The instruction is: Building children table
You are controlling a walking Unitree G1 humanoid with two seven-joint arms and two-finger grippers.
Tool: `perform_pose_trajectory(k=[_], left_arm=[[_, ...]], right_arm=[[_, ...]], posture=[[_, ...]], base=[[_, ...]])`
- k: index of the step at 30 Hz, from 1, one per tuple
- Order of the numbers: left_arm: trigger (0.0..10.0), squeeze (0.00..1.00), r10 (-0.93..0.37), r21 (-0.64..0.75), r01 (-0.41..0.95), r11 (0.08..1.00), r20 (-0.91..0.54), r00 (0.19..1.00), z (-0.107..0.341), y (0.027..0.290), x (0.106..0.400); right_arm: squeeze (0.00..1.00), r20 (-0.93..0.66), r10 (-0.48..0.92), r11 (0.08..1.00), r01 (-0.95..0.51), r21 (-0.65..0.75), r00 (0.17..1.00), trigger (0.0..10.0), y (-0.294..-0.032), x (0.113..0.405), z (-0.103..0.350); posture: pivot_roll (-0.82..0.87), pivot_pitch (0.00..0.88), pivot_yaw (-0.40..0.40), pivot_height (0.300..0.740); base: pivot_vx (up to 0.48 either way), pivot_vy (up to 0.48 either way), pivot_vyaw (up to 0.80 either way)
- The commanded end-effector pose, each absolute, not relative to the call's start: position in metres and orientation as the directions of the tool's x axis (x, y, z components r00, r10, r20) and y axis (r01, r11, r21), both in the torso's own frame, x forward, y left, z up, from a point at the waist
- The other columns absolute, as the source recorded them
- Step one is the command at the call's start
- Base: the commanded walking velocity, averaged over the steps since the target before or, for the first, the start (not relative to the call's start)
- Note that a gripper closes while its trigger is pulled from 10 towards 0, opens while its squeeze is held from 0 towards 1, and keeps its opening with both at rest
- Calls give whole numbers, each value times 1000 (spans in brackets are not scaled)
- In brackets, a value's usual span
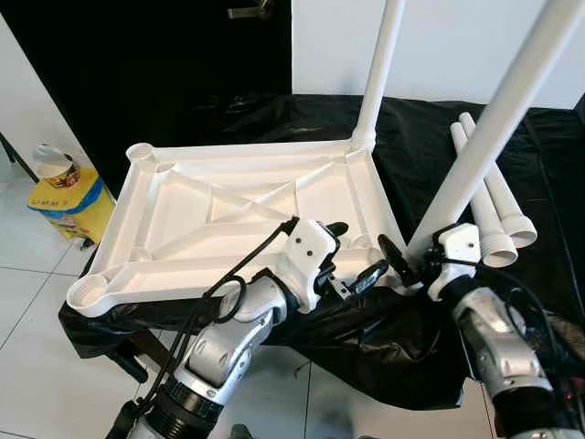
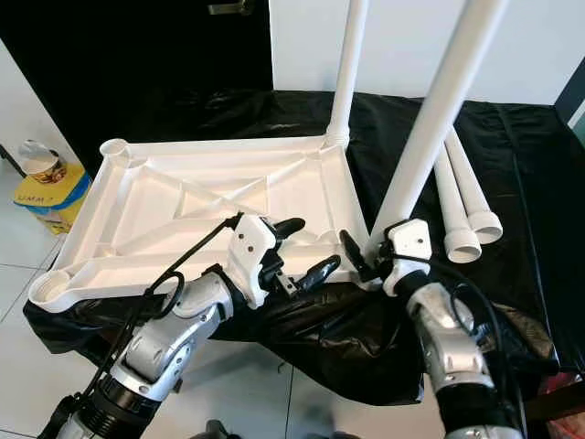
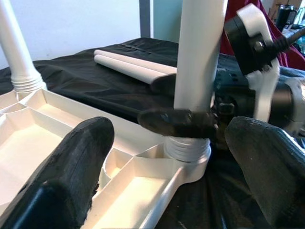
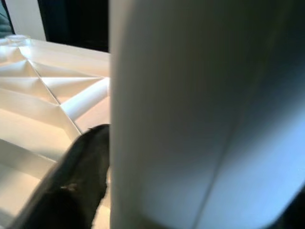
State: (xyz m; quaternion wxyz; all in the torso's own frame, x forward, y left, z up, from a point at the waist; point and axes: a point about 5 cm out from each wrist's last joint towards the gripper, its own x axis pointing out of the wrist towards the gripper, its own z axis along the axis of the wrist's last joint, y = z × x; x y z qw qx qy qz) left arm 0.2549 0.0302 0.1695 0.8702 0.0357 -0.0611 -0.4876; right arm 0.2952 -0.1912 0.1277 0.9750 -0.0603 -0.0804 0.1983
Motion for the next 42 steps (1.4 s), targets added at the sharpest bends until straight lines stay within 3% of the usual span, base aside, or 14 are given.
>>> perform_pose_trajectory(k=[1, 2, 3, 14, 15, 16, 18, 19, 25, 36, 37, 42], left_arm=[[10000, 0, -906, 146, 895, 422, 33, 422, 167, 26, 248], [10000, 0, -911, 158, 899, 409, 14, 412, 165, 26, 247], [10000, 0, -914, 162, 902, 401, 0, 406, 164, 26, 246], [10000, 0, -910, 173, 898, 405, -15, 413, 164, 30, 247], [10000, 0, -910, 173, 898, 405, -16, 414, 164, 30, 247], [10000, 0, -910, 175, 897, 405, -17, 414, 164, 30, 247], [10000, 0, -910, 178, 897, 405, -19, 415, 164, 30, 247], [10000, 0, -910, 179, 897, 405, -19, 415, 164, 31, 247], [10000, 0, -909, 179, 896, 406, -21, 416, 164, 31, 247], [10000, 0, -908, 179, 895, 408, -18, 418, 165, 30, 247], [10000, 0, -908, 179, 895, 409, -17, 419, 165, 30, 246], [10000, 0, -906, 177, 893, 413, -19, 423, 165, 31, 246]], right_arm=[[0, 109, 405, 909, -388, -152, 908, 4902, -194, 296, 124], [0, 100, 411, 906, -395, -152, 906, 2000, -196, 297, 123], [0, 90, 413, 905, -398, -149, 906, 0, -198, 297, 121], [0, 54, 385, 922, -381, -70, 921, 0, -203, 294, 105], [0, 50, 380, 924, -377, -58, 924, 2902, -203, 293, 104], [0, 47, 368, 930, -365, -50, 929, 7686, -203, 293, 102], [0, 45, 355, 935, -353, -42, 934, 7686, -203, 293, 101], [0, 46, 342, 940, -341, -30, 939, 10000, -202, 293, 100], [0, 38, 283, 959, -282, -16, 958, 10000, -197, 290, 96], [0, -16, -71, 996, 70, -57, 997, 10000, -183, 282, 86], [0, -24, -189, 982, 188, -30, 982, 10000, -183, 280, 85], [0, -30, -261, 965, 261, -6, 965, 10000, -178, 278, 86]], posture=[[-35, 32, -6, 740], [-34, 33, -7, 740], [-30, 33, -9, 740], [-19, 38, -10, 740], [-19, 38, -10, 740], [-19, 38, -10, 740], [-20, 38, -9, 740], [-21, 39, -9, 740], [-22, 38, -7, 740], [-22, 41, -13, 740], [-21, 41, -15, 740], [-13, 40, -19, 740]], base=[[0, 0, 0], [0, 0, 0], [0, 0, 0], [0, 0, 0], [0, 0, 0], [0, 0, 0], [0, 0, 0], [0, 0, 0], [0, 0, 0], [0, 0, 0], [0, 0, 0], [0, 0, 0]])
